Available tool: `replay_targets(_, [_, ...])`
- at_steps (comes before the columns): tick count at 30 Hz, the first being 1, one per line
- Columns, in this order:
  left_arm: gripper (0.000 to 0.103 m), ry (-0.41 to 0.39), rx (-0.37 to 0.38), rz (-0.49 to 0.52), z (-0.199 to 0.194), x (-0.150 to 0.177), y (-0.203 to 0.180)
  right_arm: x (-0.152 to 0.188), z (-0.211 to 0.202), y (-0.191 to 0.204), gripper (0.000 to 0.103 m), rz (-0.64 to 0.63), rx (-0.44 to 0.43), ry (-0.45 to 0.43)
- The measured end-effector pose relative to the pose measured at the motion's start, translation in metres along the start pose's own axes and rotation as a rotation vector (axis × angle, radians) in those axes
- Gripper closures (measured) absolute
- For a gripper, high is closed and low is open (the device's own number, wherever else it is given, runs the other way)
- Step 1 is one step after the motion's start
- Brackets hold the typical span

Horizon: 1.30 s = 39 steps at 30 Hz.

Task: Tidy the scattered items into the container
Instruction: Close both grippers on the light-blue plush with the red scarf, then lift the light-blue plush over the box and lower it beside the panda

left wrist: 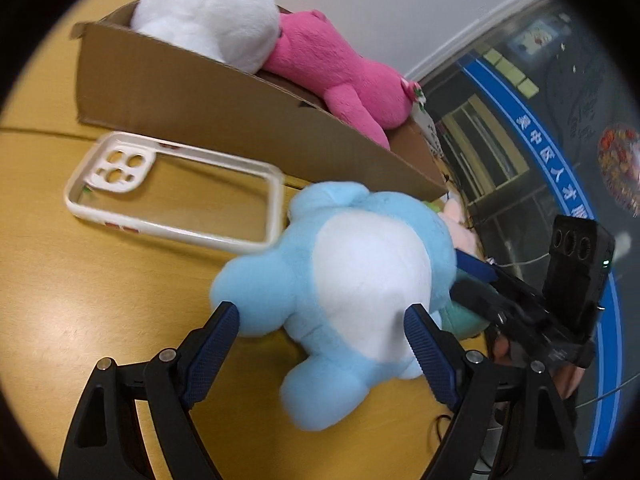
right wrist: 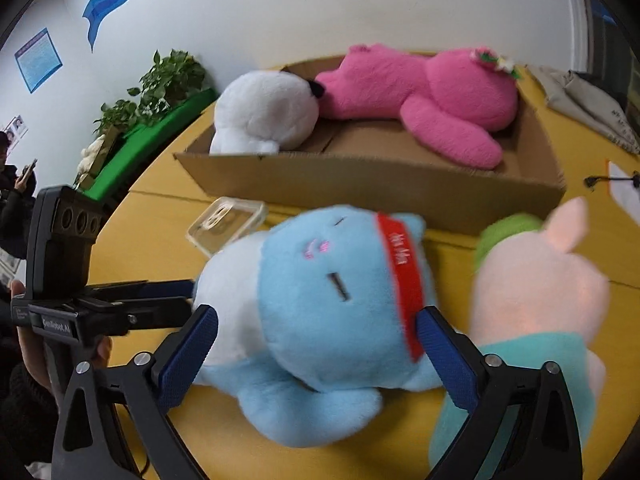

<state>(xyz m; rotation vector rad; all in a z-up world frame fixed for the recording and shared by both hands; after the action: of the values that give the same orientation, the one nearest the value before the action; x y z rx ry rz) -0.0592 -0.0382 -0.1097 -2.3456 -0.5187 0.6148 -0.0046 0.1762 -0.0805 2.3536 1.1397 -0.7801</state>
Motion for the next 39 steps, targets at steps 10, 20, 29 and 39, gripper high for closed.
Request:
replay_targets(10, [0.023, 0.066, 0.000, 0.064, 0.032, 0.000, -0.018, -0.007, 0.040, -0.003, 0.008, 0.025, -0.042, 0.063])
replay_targets(20, [0.048, 0.040, -0.056, 0.118, 0.011, 0.001, -0.027, 0.009, 0.014, 0.023, 0.036, 0.030, -0.015, -0.020])
replay_targets(29, [0.048, -0.129, -0.031, 0.311, -0.056, -0.052, -0.100, -0.054, -0.059, 0.039, 0.039, -0.024, 0.092, -0.252])
replay_targets(39, [0.048, -0.177, -0.057, 0.392, -0.030, -0.180, -0.123, -0.163, -0.047, -0.013, 0.039, -0.002, 0.163, -0.374])
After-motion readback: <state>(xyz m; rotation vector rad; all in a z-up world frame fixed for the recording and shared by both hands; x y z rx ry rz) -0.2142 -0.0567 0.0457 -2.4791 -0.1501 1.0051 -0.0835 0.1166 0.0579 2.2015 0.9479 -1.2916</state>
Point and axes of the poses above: each gripper's, at about its wrist camera, not at the fingertips, and z roughly the way its jaws point, y to its left, x to its underside, the point moved 4 cm from there along z, roughly the way its jaws point, and after that the axes turned 10 degrees about -z, right-handed, at the moved point
